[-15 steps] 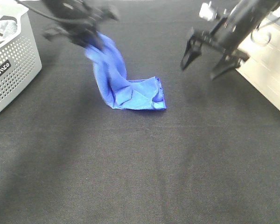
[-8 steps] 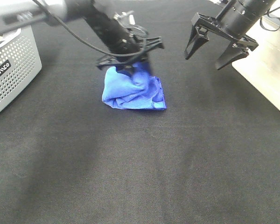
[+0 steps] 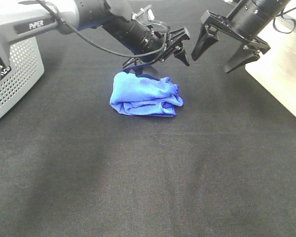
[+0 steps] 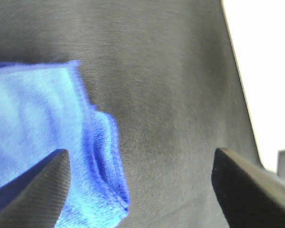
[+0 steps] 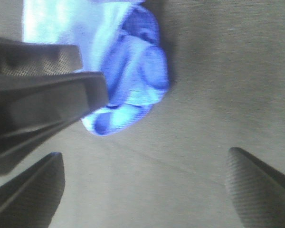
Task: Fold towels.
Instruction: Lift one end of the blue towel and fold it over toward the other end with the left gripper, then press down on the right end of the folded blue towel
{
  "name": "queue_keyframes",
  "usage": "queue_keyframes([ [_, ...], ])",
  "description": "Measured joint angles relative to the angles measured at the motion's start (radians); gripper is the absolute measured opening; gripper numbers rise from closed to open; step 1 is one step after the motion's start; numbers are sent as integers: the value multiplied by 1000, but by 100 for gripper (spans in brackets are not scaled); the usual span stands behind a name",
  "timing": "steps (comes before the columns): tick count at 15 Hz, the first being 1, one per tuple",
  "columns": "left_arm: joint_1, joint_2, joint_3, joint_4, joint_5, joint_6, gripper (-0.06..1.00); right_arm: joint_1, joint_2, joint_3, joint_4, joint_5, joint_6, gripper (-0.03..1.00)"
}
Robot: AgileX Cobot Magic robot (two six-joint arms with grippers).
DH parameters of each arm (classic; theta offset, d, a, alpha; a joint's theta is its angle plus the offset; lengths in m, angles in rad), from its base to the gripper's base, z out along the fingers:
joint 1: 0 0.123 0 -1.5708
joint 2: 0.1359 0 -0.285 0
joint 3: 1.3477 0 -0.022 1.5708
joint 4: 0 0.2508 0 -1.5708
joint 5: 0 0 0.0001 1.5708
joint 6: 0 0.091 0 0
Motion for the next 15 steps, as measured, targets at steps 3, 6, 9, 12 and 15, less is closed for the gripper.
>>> queue_keyframes([
  [3, 124, -95, 0, 8, 80, 175, 77, 0, 0, 0, 132, 4, -39, 86],
  [6, 272, -169, 0, 33, 135, 187, 77, 33, 5, 0, 352, -8, -145, 85],
  [9, 358, -191, 0, 35, 194, 186, 77, 146, 71, 0, 532, -81, -224, 85],
  [12, 380, -192, 0, 18, 254, 186, 77, 229, 211, 0, 791, -127, -364, 85],
  [15, 372, -192, 0, 17, 255, 186, 77, 233, 323, 0, 983, -131, -483, 85],
])
